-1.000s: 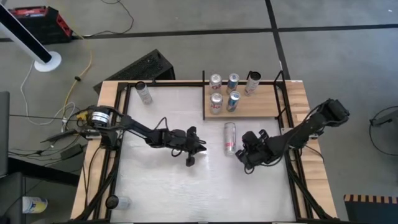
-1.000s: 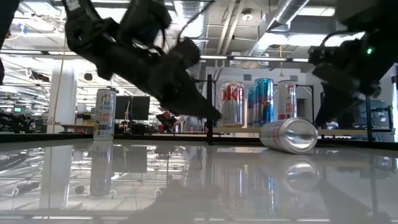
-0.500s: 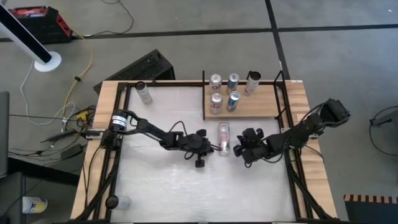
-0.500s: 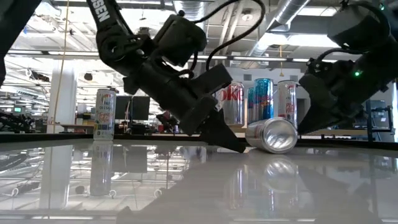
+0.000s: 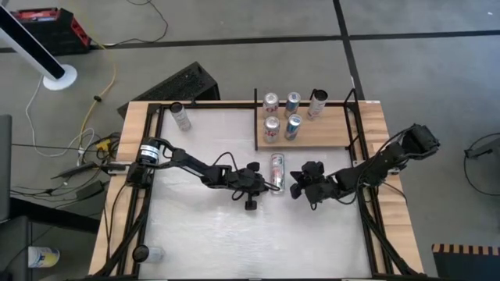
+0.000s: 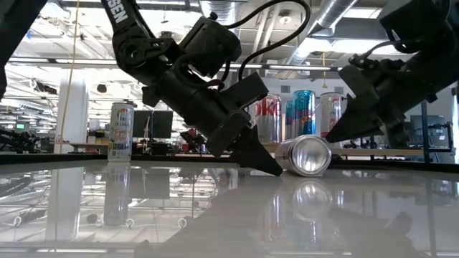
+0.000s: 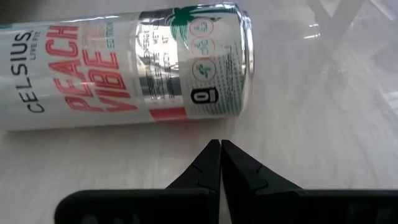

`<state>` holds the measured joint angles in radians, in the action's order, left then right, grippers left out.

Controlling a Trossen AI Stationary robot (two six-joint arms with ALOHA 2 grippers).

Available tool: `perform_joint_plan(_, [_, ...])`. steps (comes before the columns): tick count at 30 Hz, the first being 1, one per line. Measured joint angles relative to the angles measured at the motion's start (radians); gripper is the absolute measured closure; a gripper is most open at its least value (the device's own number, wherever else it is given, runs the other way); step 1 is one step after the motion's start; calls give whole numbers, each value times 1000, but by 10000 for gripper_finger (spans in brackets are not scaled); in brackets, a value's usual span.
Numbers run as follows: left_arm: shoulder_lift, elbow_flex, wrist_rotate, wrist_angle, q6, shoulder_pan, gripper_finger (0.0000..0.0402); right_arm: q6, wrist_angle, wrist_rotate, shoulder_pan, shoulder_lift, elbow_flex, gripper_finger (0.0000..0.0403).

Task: Place canned beverage on shelf
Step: Put the white-pink soda can aligned with the other white-pink soda can on the shelf

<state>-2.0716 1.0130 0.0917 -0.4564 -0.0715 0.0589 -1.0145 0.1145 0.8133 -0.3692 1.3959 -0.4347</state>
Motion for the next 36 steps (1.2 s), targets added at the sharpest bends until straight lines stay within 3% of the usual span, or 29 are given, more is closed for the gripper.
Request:
perform_joint_plan(8, [0, 0, 3, -2, -18, 2, 402, 52, 138, -1, -45, 0, -1, 385])
perform_joint_plan(14, [22, -1, -4, 49, -14, -30, 402, -88, 1, -4, -26, 0, -1, 385])
perform_joint_plan(19, [26, 3, 22, 56, -13, -80, 402, -57, -30, -10, 54, 0, -1, 385])
perform_joint_plan(28, [26, 5, 33, 34, -13, -161, 402, 82, -25, -149, 212, 0, -1, 384])
perform_joint_plan(36, [23, 31, 3, 10, -38, -172, 402, 133, -20, -229, 278, 0, -1, 384])
